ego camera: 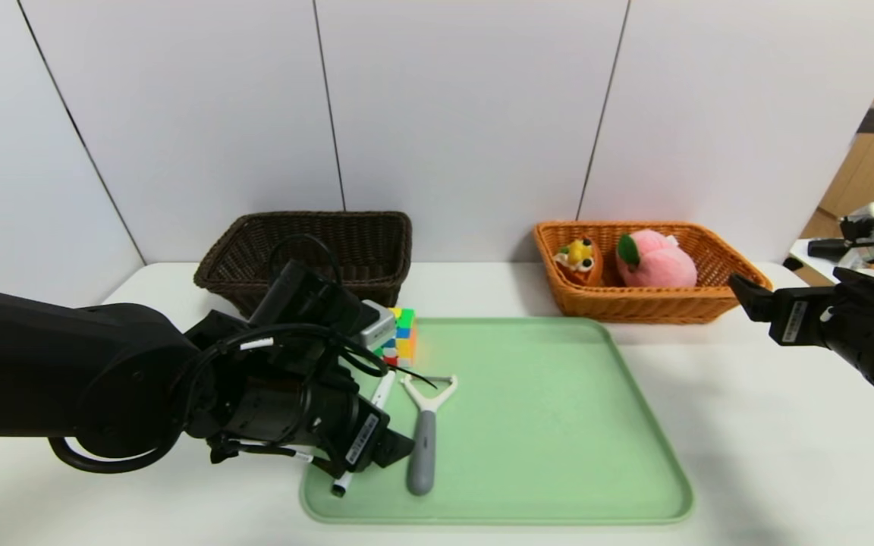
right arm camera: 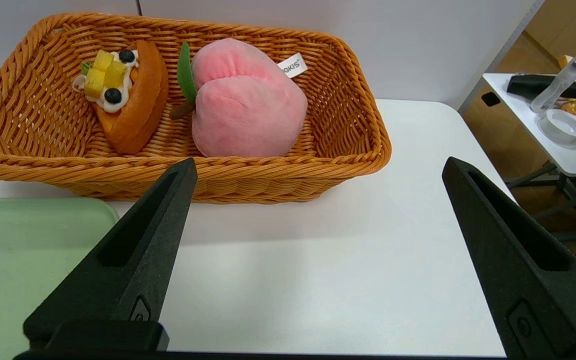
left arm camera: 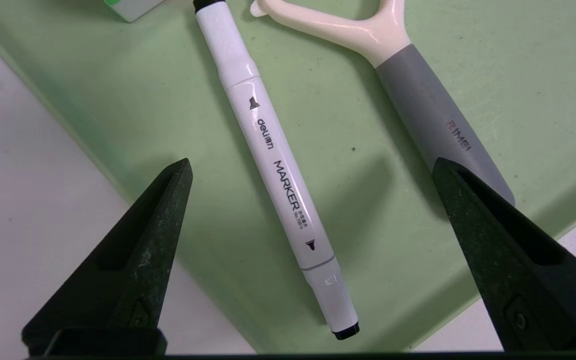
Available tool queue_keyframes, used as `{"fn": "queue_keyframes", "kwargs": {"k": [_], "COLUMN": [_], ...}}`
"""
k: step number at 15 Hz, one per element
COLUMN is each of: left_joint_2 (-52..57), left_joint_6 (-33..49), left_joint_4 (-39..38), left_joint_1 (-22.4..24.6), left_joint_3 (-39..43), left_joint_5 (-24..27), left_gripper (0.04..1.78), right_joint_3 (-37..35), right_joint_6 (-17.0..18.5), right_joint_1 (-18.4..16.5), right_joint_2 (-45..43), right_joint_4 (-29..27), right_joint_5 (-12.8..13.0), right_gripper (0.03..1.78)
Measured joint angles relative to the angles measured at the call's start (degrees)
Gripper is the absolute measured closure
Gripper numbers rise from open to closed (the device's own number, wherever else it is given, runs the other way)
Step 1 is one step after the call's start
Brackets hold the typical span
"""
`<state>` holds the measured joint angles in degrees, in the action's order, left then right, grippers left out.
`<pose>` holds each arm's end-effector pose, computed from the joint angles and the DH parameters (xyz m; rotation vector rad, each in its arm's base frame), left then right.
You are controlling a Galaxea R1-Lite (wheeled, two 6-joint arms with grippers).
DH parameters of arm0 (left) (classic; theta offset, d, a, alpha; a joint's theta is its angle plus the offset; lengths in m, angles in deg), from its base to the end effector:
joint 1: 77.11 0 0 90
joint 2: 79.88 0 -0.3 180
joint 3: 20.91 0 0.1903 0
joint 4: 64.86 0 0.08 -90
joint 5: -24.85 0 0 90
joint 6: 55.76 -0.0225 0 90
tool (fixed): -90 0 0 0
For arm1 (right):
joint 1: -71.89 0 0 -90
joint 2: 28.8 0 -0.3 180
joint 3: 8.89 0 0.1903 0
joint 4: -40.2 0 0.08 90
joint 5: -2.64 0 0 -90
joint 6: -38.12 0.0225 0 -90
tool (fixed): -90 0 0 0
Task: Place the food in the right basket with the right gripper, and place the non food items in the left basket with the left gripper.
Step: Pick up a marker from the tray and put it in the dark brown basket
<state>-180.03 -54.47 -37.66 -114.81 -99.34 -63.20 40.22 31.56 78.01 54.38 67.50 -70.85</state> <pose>0.2345 -0.1822 0.1476 0.2467 0.8350 -0.6391 0.2223 0.0174 0.1793 -0.1373 0.1263 -0.1743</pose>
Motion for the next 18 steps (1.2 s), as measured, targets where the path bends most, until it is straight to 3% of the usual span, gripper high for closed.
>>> {"fn": "queue_keyframes", "kwargs": {"k": [6, 10, 13, 14, 15, 18], "left_joint_2": [-1.88, -2.46, -2.54, -2.54, -2.54, -2.54], "left_joint_6": [-0.09, -0.28, -0.28, -0.28, -0.37, -0.37], "left_joint_4": [-3.88, -6.13, -6.11, -6.08, -6.13, -6.19], "left_joint_1": [0.00, 0.00, 0.00, 0.02, 0.04, 0.00], "left_joint_3": [1.05, 2.43, 2.54, 2.58, 2.67, 2.91], "left_joint_5": [0.02, 0.13, -0.09, -0.35, -0.39, -0.48], "left_gripper": [0.13, 0.72, 1.04, 1.29, 1.65, 1.65], "right_joint_3": [0.18, 0.44, 0.46, 0.46, 0.46, 0.77], "right_joint_6": [0.04, 0.04, 0.00, 0.04, 0.04, 0.02], "right_joint_1": [0.11, 0.10, 0.10, 0.10, 0.10, 0.10], "right_joint_2": [0.72, 0.84, 0.89, 0.89, 0.89, 0.91], "right_joint_4": [0.00, -0.01, 0.00, 0.00, 0.00, 0.02], "right_joint_5": [-0.09, -0.09, -0.57, -0.63, -0.66, -0.69], "right_gripper": [0.12, 0.12, 0.12, 0.12, 0.12, 0.12]}}
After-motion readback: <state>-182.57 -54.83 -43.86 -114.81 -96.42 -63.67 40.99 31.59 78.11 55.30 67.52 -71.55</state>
